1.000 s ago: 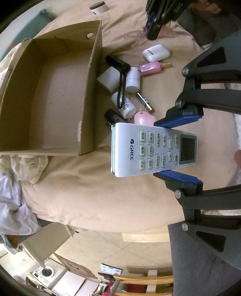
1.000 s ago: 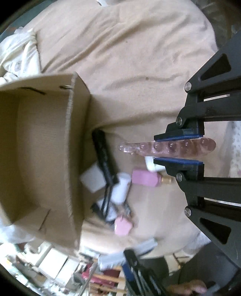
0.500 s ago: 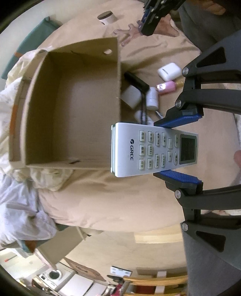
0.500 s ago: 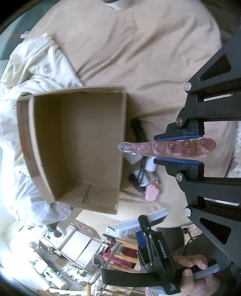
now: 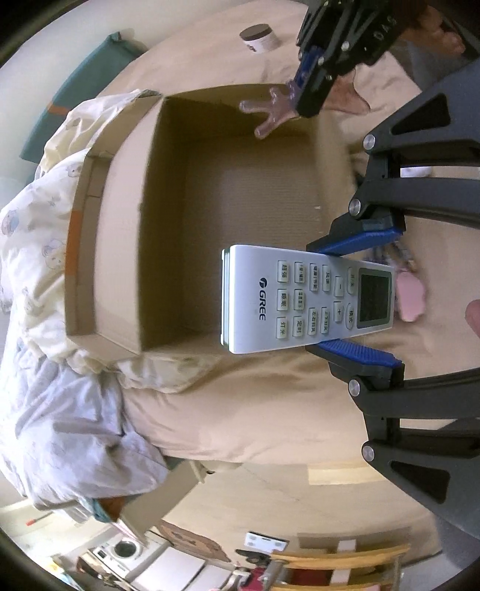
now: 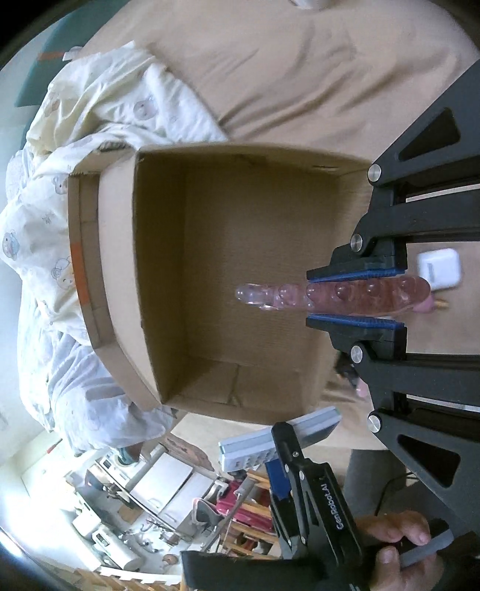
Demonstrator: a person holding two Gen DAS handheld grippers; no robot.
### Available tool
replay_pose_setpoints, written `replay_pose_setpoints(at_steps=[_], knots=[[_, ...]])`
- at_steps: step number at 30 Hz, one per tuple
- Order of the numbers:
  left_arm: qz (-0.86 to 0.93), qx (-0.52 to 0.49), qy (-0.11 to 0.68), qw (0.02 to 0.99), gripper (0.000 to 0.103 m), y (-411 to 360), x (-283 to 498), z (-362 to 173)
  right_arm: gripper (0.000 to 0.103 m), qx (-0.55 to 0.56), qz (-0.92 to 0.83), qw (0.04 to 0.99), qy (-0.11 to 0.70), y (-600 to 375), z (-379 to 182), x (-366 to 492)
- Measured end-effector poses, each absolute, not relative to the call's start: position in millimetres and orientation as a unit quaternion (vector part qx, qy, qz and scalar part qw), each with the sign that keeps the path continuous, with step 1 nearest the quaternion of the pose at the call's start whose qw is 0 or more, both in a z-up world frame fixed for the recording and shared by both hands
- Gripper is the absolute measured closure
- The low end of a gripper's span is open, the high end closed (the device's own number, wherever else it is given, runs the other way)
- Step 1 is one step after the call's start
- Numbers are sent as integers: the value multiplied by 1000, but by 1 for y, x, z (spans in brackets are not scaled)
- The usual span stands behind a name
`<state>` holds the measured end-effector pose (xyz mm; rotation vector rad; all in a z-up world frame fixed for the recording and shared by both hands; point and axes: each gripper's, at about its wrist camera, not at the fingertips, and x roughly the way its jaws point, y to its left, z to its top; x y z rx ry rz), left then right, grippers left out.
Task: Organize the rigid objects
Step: 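Lift the remote and comb and carry both into the cardboard box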
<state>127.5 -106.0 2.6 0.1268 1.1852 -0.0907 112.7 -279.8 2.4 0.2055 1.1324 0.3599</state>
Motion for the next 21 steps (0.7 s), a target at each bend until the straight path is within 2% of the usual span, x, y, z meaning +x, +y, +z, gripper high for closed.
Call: replay_pose_setpoints(at_steps=[8,14,21], knots=[[-53,107,570,813,62,-136,168,-36,86,108,163,814,548,-273,-27,162],[-47,104,588,801,62,-141,183,-69,86,132,167,796,567,-266,-55,172],[-48,103,593,797,62,-143,185,-85,86,110,159,792,579,-261,-72,178]])
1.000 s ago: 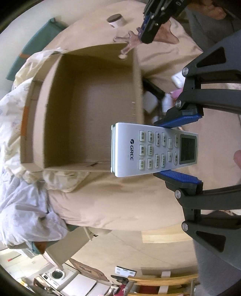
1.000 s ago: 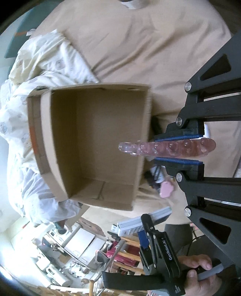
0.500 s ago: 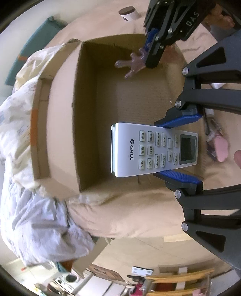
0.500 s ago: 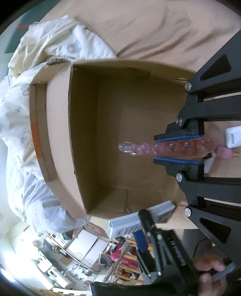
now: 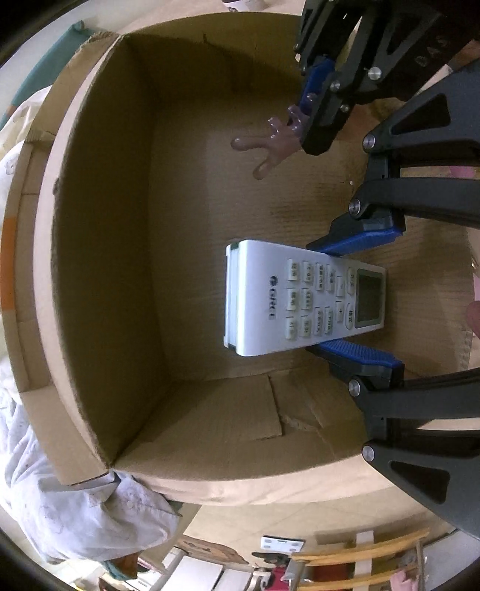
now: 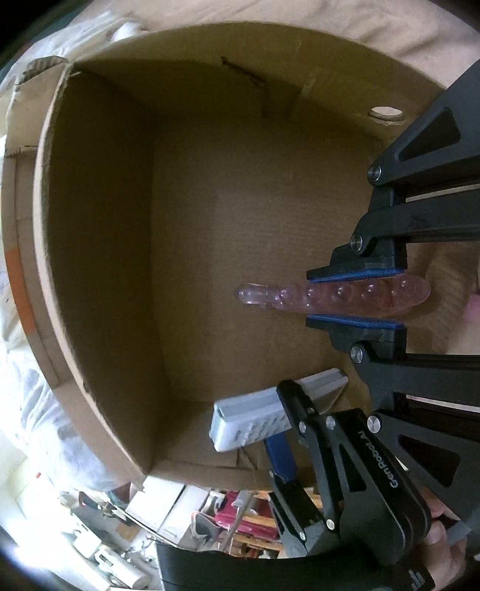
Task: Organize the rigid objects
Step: 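Lift the remote and comb and carry both into the cardboard box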
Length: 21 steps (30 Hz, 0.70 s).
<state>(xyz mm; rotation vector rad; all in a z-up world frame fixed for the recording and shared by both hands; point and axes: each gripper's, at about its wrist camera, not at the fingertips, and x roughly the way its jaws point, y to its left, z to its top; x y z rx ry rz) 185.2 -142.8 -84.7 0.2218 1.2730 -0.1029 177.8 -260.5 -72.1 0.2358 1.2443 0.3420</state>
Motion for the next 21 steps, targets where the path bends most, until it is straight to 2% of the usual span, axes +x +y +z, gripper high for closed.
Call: replay_pose_setpoints(at_steps=[18,20,21], knots=[[-53,130,577,805,62,-165,181,-81,86,82,134,810,564,-252,-70,175],[-51,134,574,806,58,-167,178,-78,85,72,126,816,560,-251,-66,175],[-52,133,575,806,50,-169,178,-76,81,70,121,819,557,-251,-64,173]])
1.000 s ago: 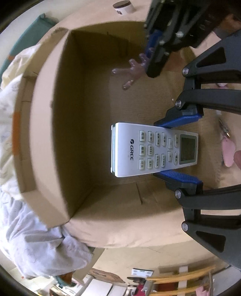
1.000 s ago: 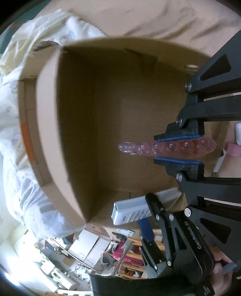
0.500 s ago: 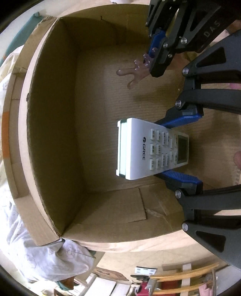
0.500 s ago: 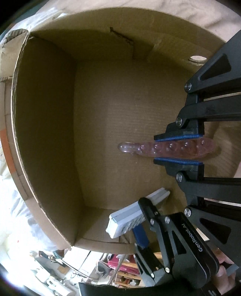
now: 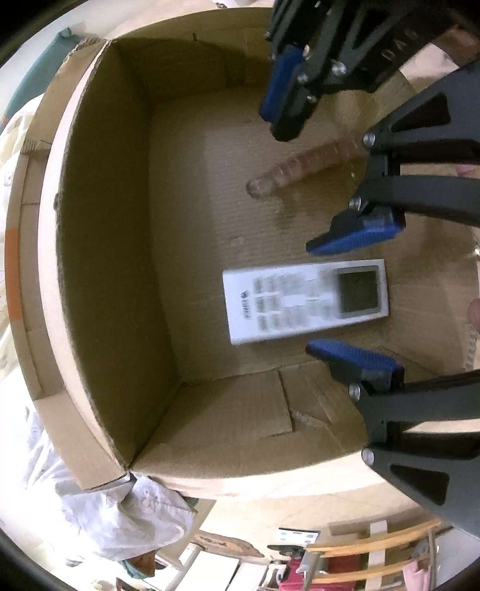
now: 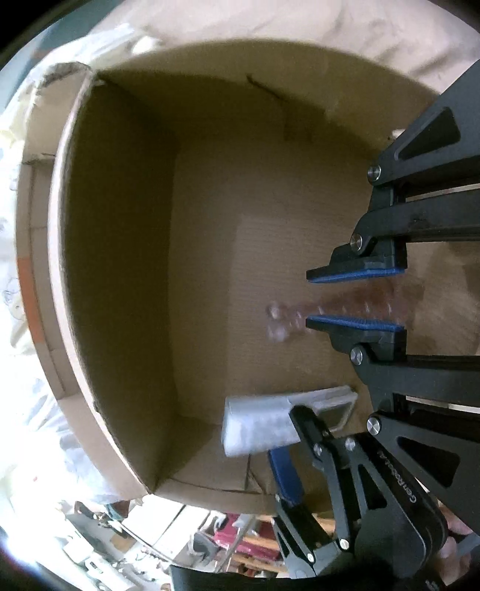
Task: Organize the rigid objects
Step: 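Lift the remote and comb and carry both into the cardboard box, then open both tools to release the remote and comb in the box, then grasp the pink heart keychain with the left tool while the right tool grasps the white earbud case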
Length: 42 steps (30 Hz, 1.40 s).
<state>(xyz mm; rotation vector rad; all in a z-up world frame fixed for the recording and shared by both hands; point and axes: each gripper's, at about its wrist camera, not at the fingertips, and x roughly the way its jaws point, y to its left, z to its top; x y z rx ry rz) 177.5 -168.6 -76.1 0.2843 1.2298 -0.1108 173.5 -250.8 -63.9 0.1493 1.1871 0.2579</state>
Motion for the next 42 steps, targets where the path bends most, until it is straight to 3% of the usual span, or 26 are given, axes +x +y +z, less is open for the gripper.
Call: replay_pose_setpoints(at_steps=[1,2,3,5,9,10,12,42], knots=[[-53,129,575,807,41,-171,177,-75,78,73,116,820,555,-251,-62,172],[-54,123,575,807,38,-171,176,-72,66,75,114,821,554,-252,-60,172],[-49,122,574,808,36,-171,177,-69,42,77,112,822,553,-253,-58,171],[-42,115,572,811,29,-170,177,-62,32,79,105,830,542,-255,-51,170],[-46,99,568,816,27,-166,170,-53,29,89,111,837,528,-262,-42,173],[-46,102,564,818,14,-168,169,-50,27,88,109,842,521,-261,-38,171],[-55,102,554,825,7,-169,173,-41,0,92,120,848,508,-260,-32,170],[-54,63,536,840,1,-93,128,-13,0,77,82,877,467,-275,13,135]])
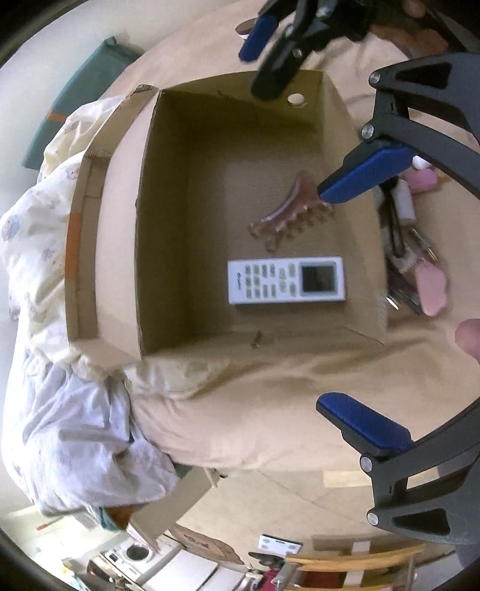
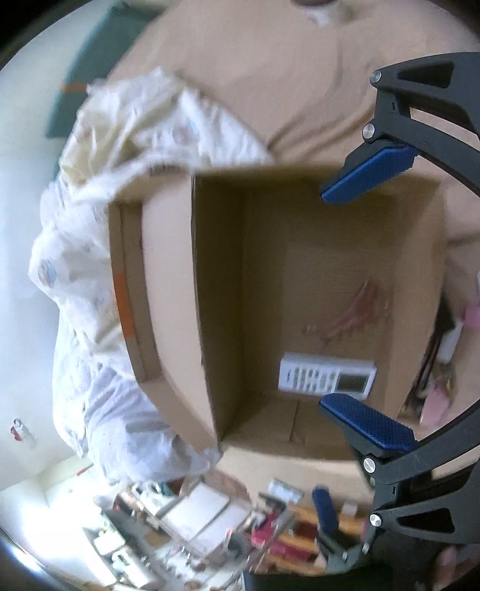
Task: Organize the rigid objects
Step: 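Grasp the pink heart keychain with the left tool while the right tool grasps the white earbud case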
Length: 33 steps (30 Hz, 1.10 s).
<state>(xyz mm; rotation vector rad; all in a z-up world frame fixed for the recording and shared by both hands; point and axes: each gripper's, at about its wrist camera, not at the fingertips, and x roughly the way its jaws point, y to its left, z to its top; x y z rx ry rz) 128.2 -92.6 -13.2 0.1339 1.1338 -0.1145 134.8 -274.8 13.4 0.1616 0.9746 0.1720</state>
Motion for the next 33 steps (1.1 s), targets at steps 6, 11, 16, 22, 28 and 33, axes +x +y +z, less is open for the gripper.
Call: replay_pose_setpoints(at_steps=[6,11,16,22,28,33], knots=[[-35,52,534,843,1,-66,104,-13,0,83,73,871,479,-287,12,106],[-13,53,535,843,1,-46,87,-24,0,82,71,859,500,-287,0,82],[-5,18,566,824,1,-29,84,-44,0,86,74,838,534,-287,-21,65],[-5,2,630,777,1,-31,81,-85,0,93,74,797,592,-287,-54,55],[-28,34,670,741,2,-62,78,-126,0,82,77,751,651,-283,-90,55],[-29,53,679,731,9,-78,79,-140,0,80,76,746,657,-284,-93,51]])
